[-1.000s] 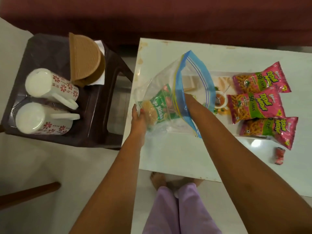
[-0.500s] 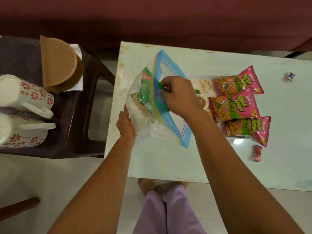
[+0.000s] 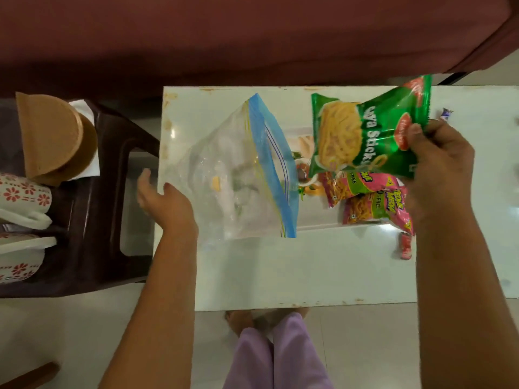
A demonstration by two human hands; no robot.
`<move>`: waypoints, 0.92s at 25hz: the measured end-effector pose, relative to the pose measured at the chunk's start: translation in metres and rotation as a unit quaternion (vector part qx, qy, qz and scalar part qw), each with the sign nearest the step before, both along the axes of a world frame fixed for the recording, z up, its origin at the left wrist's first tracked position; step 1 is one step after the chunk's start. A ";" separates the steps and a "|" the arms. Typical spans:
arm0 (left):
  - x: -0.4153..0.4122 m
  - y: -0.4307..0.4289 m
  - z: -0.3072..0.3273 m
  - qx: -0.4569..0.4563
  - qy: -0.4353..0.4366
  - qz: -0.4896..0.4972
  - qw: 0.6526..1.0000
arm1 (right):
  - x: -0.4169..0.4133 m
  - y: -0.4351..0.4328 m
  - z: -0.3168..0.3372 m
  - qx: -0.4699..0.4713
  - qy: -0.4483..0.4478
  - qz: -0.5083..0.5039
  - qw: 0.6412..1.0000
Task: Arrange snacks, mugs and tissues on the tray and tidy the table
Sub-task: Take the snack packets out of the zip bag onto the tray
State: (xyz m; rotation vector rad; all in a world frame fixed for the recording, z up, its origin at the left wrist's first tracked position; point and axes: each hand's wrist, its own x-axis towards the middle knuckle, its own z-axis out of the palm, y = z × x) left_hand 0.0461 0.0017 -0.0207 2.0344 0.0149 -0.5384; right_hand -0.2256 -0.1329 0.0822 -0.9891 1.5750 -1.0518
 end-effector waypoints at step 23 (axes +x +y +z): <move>-0.142 -0.095 -0.042 0.113 -0.053 -0.503 0.855 | 0.018 -0.056 -0.130 0.038 0.225 0.115 0.967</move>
